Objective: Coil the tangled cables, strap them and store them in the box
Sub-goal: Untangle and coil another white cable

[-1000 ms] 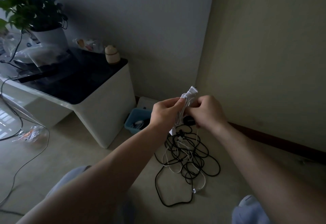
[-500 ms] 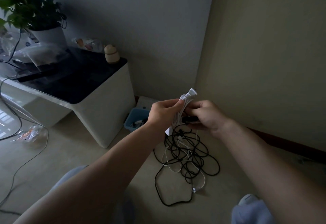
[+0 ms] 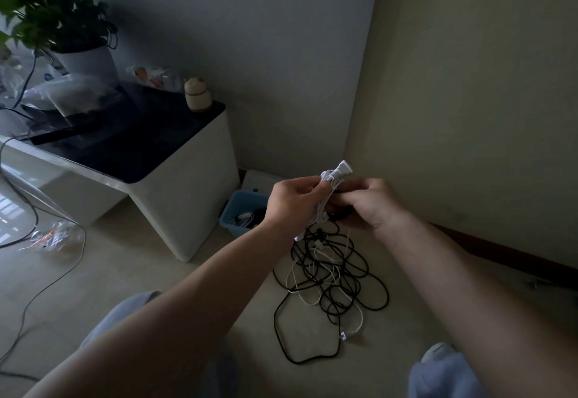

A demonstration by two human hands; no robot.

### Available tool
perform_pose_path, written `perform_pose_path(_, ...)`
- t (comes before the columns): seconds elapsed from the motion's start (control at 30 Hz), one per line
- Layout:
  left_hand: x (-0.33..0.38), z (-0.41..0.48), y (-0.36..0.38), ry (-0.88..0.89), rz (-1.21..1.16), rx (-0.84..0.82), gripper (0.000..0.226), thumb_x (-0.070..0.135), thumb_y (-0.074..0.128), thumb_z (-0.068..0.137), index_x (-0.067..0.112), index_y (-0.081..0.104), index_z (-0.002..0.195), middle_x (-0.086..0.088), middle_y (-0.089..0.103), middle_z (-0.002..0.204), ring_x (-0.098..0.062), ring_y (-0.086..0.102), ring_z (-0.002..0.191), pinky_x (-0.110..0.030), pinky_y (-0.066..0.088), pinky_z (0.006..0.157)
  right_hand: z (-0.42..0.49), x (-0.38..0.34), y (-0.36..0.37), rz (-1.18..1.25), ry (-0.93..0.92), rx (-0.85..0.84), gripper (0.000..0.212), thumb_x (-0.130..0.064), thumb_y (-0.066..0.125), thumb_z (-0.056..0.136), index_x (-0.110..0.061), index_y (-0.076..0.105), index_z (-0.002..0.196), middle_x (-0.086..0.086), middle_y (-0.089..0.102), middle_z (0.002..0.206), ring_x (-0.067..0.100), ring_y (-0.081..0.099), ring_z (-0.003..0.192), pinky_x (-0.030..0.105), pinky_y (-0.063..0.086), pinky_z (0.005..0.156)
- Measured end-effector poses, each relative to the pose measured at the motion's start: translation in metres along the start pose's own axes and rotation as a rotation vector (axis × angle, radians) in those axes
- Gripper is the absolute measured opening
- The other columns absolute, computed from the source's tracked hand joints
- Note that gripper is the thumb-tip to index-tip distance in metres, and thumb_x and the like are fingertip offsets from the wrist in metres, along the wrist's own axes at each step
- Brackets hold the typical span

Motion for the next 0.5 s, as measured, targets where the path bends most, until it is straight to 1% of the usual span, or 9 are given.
perform_pose_path(0.13,-0.0015,0.0013,-0.0008,-0.016,0.015,0.021,0.020,0.039,0.076,0.088,0.027,0.080,0.103,0.010,0.078,0.086,-0.002,0.073,0.078,-0.010,0.051,0.060,-0.0019,0.0004,0.0005,-0.013,0.003,-0.002,0.019,0.000,0.078,0.080,-0.017,0.077,0.070,0.009,0.075,0.070,0.021,0.072,0.058,0.031,0.058,0.056)
perform_pose_path(0.23,-0.0011,0.0032,-0.0022,-0.033,-0.009,0.029,0.020,0.037,0.078,0.086,0.023,0.080,0.102,0.005,0.078,0.088,-0.009,0.075,0.081,-0.017,0.057,0.067,-0.0033,-0.0002,0.0005,0.015,0.022,-0.029,0.037,-0.002,0.067,0.088,-0.022,0.076,0.057,0.003,0.072,0.061,0.014,0.070,0.053,0.026,0.055,0.049)
perform_pose_path(0.27,-0.0009,0.0035,-0.0016,-0.037,-0.019,0.020,0.020,0.035,0.078,0.086,0.022,0.080,0.101,0.003,0.078,0.088,-0.012,0.075,0.082,-0.021,0.059,0.070,-0.0035,0.0005,0.0008,0.029,0.034,-0.029,0.040,-0.003,0.064,0.089,-0.020,0.074,0.055,0.001,0.070,0.058,0.012,0.068,0.050,0.025,0.055,0.047)
perform_pose_path(0.3,-0.0008,0.0037,-0.0006,-0.036,-0.018,0.009,0.020,0.034,0.078,0.086,0.022,0.080,0.101,0.003,0.078,0.088,-0.013,0.075,0.082,-0.023,0.060,0.070,-0.0038,0.0015,0.0013,0.037,0.048,-0.026,0.037,-0.003,0.063,0.089,-0.016,0.072,0.056,0.001,0.069,0.056,0.012,0.067,0.048,0.024,0.054,0.046)
perform_pose_path(0.33,-0.0005,0.0033,0.0004,-0.027,-0.006,0.003,0.018,0.033,0.078,0.086,0.022,0.080,0.100,0.004,0.078,0.086,-0.012,0.075,0.080,-0.021,0.058,0.067,-0.0044,0.0027,0.0025,0.040,0.064,-0.026,0.031,-0.003,0.063,0.090,-0.013,0.070,0.061,0.001,0.068,0.055,0.012,0.067,0.048,0.025,0.055,0.046)
perform_pose_path(0.4,-0.0001,0.0020,0.0020,0.002,0.028,0.005,0.011,0.032,0.079,0.086,0.025,0.080,0.095,0.007,0.077,0.080,-0.004,0.073,0.071,-0.014,0.052,0.059,-0.0059,0.0059,0.0060,0.039,0.087,-0.042,0.023,-0.001,0.062,0.090,-0.013,0.069,0.071,0.003,0.068,0.057,0.014,0.066,0.052,0.025,0.055,0.048)
perform_pose_path(0.43,-0.0002,0.0016,0.0028,0.010,0.045,0.007,0.009,0.032,0.079,0.086,0.026,0.080,0.093,0.007,0.077,0.079,-0.003,0.071,0.068,-0.012,0.050,0.056,-0.0062,0.0073,0.0069,0.038,0.092,-0.052,0.023,0.001,0.061,0.090,-0.012,0.069,0.074,0.003,0.069,0.058,0.014,0.067,0.054,0.025,0.056,0.048)
perform_pose_path(0.5,-0.0002,0.0018,0.0023,0.014,0.062,0.012,0.010,0.033,0.079,0.085,0.026,0.081,0.091,0.004,0.077,0.079,-0.005,0.072,0.069,-0.014,0.051,0.057,-0.0066,0.0081,0.0064,0.043,0.086,-0.051,0.023,0.003,0.064,0.089,-0.013,0.072,0.075,0.002,0.071,0.061,0.013,0.068,0.054,0.024,0.055,0.049)
Point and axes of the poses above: each hand's wrist, its own z-axis towards the middle knuckle, its own y-axis out of the palm, x = y × z, the point moved 5 cm from there along z, towards the middle knuckle
